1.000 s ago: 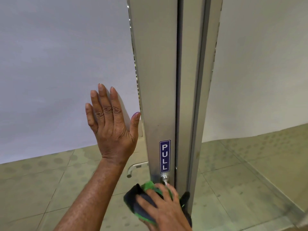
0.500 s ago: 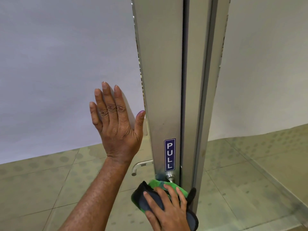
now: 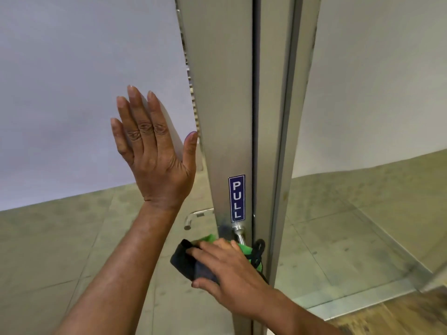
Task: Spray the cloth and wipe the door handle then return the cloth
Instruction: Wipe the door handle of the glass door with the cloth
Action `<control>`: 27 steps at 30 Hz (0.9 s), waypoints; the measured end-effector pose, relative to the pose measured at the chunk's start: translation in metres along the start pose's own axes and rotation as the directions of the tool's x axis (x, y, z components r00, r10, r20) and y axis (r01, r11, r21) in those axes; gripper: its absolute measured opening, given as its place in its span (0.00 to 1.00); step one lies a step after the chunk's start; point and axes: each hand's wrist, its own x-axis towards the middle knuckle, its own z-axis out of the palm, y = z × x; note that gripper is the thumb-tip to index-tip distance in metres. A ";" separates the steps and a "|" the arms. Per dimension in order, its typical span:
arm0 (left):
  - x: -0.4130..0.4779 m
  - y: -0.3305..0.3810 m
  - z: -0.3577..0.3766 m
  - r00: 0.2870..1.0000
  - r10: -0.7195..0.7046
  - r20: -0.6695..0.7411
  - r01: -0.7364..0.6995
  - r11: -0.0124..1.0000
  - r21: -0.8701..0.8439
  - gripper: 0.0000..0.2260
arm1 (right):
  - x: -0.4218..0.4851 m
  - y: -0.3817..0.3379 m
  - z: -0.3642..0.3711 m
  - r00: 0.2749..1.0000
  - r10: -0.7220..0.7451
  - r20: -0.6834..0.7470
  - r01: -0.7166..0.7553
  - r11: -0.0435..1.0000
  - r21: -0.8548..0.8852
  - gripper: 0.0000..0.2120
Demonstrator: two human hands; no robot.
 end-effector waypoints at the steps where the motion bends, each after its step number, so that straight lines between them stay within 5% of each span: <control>1: 0.000 0.000 0.000 1.000 -0.001 0.000 0.001 1.000 0.002 0.34 | 0.001 0.000 0.000 1.000 -0.020 0.008 0.021 0.996 -0.083 0.28; 7: 0.001 0.000 0.000 1.000 -0.009 -0.001 0.009 1.000 0.005 0.35 | 0.008 0.001 0.017 0.999 -0.029 -0.025 0.016 0.907 -0.422 0.33; 16: 0.000 -0.001 0.000 1.000 -0.016 0.008 0.016 1.000 0.004 0.34 | -0.023 0.069 0.017 0.980 -0.199 -0.013 0.175 0.888 -0.426 0.39; 20: 0.000 0.000 0.000 1.000 -0.008 0.007 0.008 1.000 0.000 0.34 | -0.027 0.072 0.010 0.981 -0.159 -0.115 0.135 0.972 -0.192 0.31; 24: -0.001 -0.001 0.002 1.000 -0.006 0.007 0.006 1.000 0.001 0.34 | -0.026 0.049 0.013 0.916 0.223 -0.333 -0.107 0.937 0.332 0.26; 27: -0.001 -0.002 0.001 1.000 0.002 0.010 -0.002 1.000 0.001 0.35 | -0.019 0.036 0.015 0.831 0.358 -0.427 -0.234 0.920 0.315 0.26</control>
